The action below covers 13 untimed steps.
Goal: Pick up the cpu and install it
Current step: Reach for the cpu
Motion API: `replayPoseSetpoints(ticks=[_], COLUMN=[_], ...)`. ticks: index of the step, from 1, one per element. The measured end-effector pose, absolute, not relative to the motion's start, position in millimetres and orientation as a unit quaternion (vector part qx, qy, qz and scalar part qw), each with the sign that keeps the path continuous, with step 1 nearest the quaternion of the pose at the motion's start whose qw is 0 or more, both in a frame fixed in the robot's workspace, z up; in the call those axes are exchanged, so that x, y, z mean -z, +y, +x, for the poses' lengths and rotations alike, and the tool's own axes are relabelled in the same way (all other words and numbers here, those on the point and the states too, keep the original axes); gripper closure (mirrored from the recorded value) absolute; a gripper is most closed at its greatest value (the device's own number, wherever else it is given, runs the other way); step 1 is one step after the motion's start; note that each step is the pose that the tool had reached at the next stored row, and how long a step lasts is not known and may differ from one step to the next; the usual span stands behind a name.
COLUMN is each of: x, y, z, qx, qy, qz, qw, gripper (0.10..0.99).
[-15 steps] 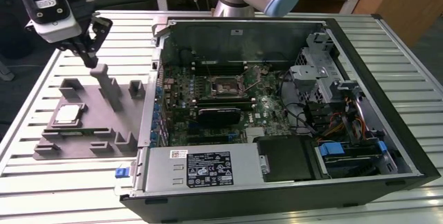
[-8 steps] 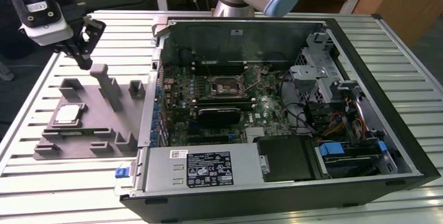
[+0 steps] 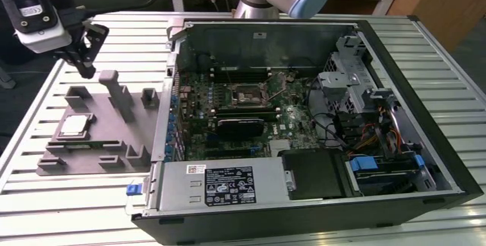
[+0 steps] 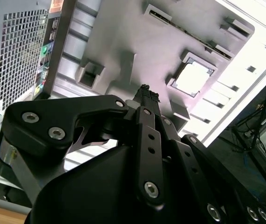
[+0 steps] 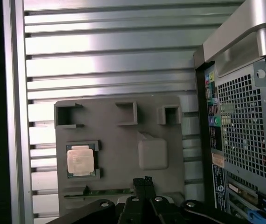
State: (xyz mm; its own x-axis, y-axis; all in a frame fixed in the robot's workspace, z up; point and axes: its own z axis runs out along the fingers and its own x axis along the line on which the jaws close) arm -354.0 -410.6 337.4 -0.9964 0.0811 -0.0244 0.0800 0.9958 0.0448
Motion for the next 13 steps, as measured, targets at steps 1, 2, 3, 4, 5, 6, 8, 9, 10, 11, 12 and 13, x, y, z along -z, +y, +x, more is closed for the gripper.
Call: replayPoseSetpoints(ticks=[1, 2, 3, 4, 5, 6, 8, 9, 10, 11, 12, 13], x=[-336.8, -336.2, -335.5, -334.9, -334.3, -333.6, -332.2, -331.3, -330.4, -329.3, -328.3, -327.0], y=[-410.6, -410.6, -410.6, -410.6, -410.6, -410.7, -410.6, -410.6, -410.6, -410.6, -410.6, -410.7], z=[-355.6, -357.2, -358.8, -360.4, -362.1, -364.0, -367.1, -368.6, -370.1, -371.5, -372.9, -374.3], qx=[-0.022, -0.022, -0.022, -0.022, -0.022, -0.022, -0.022, -0.022, -0.022, -0.022, -0.022, -0.022], qy=[0.999, 0.999, 0.999, 0.999, 0.999, 0.999, 0.999, 0.999, 0.999, 0.999, 0.999, 0.999], qz=[0.04, 0.04, 0.04, 0.04, 0.041, 0.041, 0.041, 0.041, 0.041, 0.041, 0.041, 0.041], qw=[0.013, 0.013, 0.013, 0.013, 0.013, 0.013, 0.013, 0.013, 0.013, 0.013, 0.013, 0.013], gripper=[0.98, 0.98, 0.98, 0.98, 0.98, 0.98, 0.98, 0.98, 0.98, 0.98, 0.98, 0.98])
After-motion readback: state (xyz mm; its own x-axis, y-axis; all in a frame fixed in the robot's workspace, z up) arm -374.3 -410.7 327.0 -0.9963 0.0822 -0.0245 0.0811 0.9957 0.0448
